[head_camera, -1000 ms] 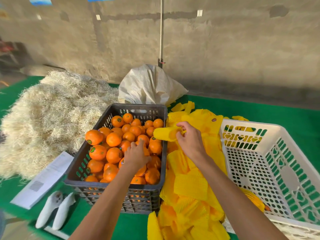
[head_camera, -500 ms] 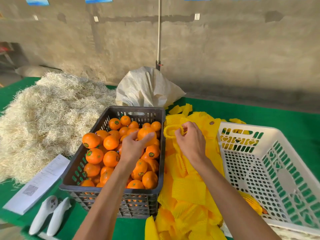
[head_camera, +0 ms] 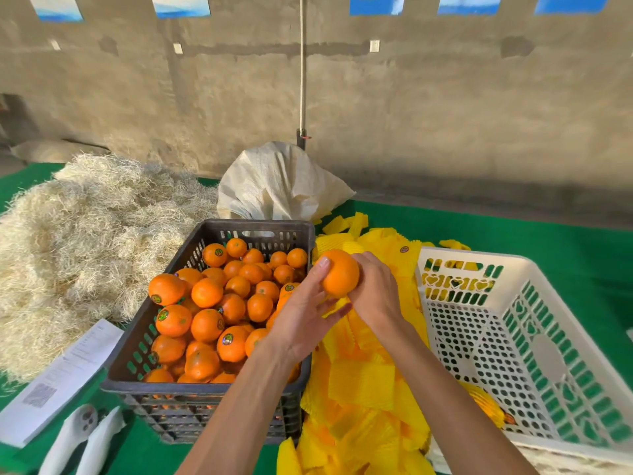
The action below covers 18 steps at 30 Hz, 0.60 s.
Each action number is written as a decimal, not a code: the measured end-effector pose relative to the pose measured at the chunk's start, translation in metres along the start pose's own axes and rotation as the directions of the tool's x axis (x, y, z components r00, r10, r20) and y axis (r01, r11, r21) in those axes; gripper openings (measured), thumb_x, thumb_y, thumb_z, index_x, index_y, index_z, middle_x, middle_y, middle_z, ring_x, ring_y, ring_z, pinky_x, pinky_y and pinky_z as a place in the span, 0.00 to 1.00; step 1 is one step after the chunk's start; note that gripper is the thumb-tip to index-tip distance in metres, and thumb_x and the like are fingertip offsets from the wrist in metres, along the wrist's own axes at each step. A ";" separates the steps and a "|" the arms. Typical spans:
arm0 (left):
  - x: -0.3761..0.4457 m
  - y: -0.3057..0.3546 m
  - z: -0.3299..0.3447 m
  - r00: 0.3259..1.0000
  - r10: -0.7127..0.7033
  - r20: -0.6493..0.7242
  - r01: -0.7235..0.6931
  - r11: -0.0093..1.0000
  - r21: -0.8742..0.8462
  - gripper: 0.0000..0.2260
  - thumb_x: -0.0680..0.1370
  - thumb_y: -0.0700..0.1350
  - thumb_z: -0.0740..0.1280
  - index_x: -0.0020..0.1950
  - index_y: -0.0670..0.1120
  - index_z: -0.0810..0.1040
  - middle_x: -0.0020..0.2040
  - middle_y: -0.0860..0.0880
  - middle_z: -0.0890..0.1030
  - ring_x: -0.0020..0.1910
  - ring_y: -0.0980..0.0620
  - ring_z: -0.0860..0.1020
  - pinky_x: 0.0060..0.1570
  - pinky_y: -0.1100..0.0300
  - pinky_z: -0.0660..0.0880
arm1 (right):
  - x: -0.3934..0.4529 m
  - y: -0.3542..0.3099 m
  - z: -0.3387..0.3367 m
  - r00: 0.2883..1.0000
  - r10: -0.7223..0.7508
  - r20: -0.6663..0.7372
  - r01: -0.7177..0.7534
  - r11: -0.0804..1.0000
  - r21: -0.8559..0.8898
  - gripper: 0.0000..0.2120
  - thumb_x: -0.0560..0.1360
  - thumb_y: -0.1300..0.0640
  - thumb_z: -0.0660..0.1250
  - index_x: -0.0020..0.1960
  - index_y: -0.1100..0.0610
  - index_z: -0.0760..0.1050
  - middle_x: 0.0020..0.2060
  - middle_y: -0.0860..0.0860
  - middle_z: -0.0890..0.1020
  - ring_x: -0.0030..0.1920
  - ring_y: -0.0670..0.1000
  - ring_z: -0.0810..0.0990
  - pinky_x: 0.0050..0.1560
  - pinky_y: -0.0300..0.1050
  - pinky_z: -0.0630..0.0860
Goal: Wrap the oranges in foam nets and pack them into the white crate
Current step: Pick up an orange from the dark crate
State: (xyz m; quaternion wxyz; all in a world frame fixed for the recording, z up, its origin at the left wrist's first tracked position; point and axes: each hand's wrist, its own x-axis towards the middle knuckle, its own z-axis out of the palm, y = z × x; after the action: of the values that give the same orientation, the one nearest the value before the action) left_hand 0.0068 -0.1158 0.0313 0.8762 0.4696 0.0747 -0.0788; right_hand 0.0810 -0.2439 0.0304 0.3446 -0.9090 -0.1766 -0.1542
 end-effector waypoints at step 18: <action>0.024 -0.010 0.009 0.872 0.458 -0.173 -0.232 0.697 0.679 0.19 0.74 0.56 0.79 0.36 0.45 0.76 0.31 0.52 0.79 0.32 0.53 0.76 0.32 0.45 0.77 | -0.003 0.002 -0.035 0.969 -0.241 -0.048 0.245 0.965 0.090 0.09 0.84 0.54 0.62 0.57 0.58 0.78 0.51 0.50 0.76 0.48 0.48 0.76 0.47 0.42 0.74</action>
State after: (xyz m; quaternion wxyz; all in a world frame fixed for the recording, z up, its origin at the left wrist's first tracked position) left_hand 0.0283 -0.1298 0.0233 0.6367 0.7503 0.0976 0.1485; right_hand 0.0733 -0.2699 0.0528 0.3694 -0.8599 -0.2877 -0.2033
